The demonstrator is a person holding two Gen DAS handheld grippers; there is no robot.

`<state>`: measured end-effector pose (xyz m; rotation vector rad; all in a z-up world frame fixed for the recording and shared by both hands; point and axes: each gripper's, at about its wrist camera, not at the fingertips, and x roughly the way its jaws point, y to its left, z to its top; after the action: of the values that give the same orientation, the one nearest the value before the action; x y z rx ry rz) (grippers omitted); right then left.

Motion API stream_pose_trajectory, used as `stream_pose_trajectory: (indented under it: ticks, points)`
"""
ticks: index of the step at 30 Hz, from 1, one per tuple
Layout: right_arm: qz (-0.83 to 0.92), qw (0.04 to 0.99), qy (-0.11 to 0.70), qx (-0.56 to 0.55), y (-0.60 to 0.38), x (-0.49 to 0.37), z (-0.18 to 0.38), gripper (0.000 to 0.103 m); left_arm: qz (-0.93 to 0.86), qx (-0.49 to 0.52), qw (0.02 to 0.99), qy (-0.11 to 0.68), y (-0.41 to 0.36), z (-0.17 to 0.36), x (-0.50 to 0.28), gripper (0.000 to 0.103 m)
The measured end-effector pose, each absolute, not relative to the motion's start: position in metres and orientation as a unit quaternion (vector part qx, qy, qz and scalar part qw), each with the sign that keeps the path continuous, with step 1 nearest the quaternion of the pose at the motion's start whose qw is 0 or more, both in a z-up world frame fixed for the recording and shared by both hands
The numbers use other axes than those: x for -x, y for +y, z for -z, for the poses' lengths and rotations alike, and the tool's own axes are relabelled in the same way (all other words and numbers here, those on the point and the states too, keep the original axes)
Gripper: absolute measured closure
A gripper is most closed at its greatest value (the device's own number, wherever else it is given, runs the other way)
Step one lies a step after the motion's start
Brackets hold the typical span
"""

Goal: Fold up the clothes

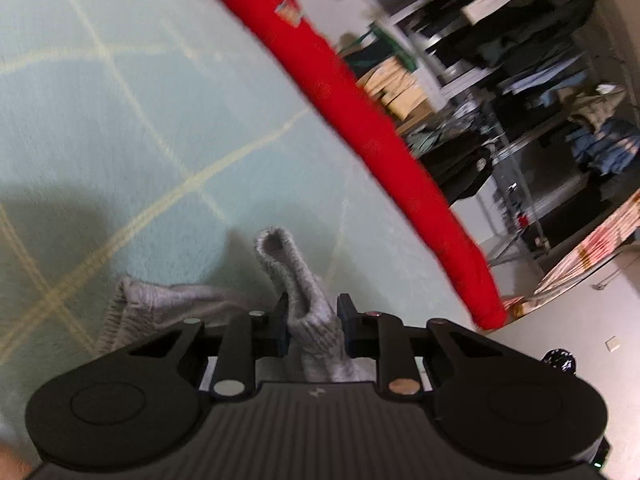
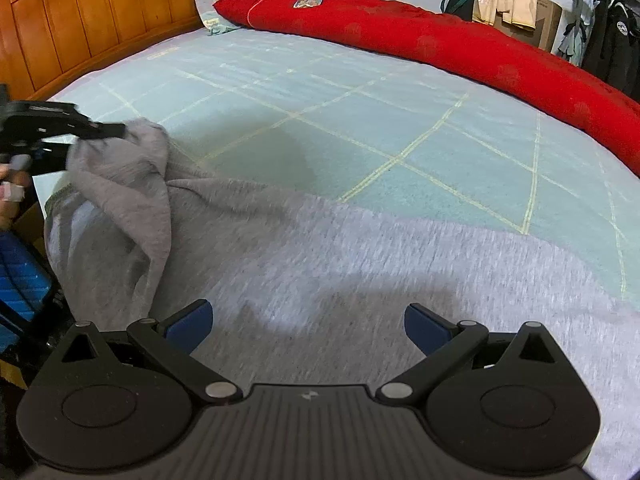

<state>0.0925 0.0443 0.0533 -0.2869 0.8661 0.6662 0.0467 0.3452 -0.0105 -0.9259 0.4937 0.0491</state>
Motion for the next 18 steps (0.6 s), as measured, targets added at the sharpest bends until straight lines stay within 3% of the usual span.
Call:
stream_pose_trajectory:
  ticks: [18]
  points:
    - [-0.384, 0.816, 0.392, 0.183, 0.084, -0.114, -0.054, 0.000, -0.089, 0.395, 0.900, 0.162, 0.351, -0.045, 0.025, 0.087]
